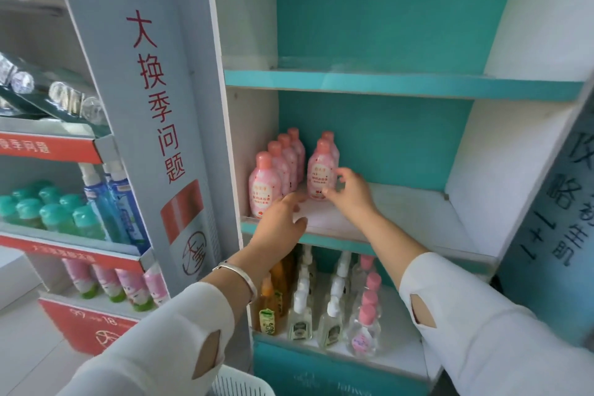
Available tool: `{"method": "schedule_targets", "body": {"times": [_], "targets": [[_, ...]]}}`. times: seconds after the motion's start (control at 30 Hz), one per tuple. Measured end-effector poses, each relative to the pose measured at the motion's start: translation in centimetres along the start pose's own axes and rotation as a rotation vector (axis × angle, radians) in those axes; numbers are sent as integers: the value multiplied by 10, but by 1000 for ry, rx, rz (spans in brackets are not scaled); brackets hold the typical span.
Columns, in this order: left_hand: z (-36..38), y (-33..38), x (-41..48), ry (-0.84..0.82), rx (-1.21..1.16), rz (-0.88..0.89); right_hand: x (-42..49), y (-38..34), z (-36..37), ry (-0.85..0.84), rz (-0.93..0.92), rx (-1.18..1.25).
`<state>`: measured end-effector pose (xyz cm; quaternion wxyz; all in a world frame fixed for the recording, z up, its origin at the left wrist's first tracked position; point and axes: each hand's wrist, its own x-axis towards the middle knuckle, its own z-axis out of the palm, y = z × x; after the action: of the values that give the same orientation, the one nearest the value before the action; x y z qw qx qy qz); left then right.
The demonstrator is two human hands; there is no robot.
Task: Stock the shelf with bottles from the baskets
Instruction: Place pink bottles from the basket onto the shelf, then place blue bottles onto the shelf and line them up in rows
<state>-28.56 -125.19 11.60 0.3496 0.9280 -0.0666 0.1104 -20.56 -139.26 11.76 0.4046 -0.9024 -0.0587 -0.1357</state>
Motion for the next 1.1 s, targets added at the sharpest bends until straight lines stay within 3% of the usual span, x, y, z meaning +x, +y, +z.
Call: {"method": "schedule_targets", "body": {"times": [0.27,0.53,0.8,1.1], "targets": [[-37,-19,-75,68,19,-101,-91,-40,9,-115,-159,25],[-46,-86,-155,19,112,-209,-161,-51,70,-496,-179,-66],[-23,-172,-202,-80,127,-417,-194,-37,151,-820,-177,-250],[47,-252,-224,-177,111,-625,-211,7,246,-1038,-108,-304]]}}
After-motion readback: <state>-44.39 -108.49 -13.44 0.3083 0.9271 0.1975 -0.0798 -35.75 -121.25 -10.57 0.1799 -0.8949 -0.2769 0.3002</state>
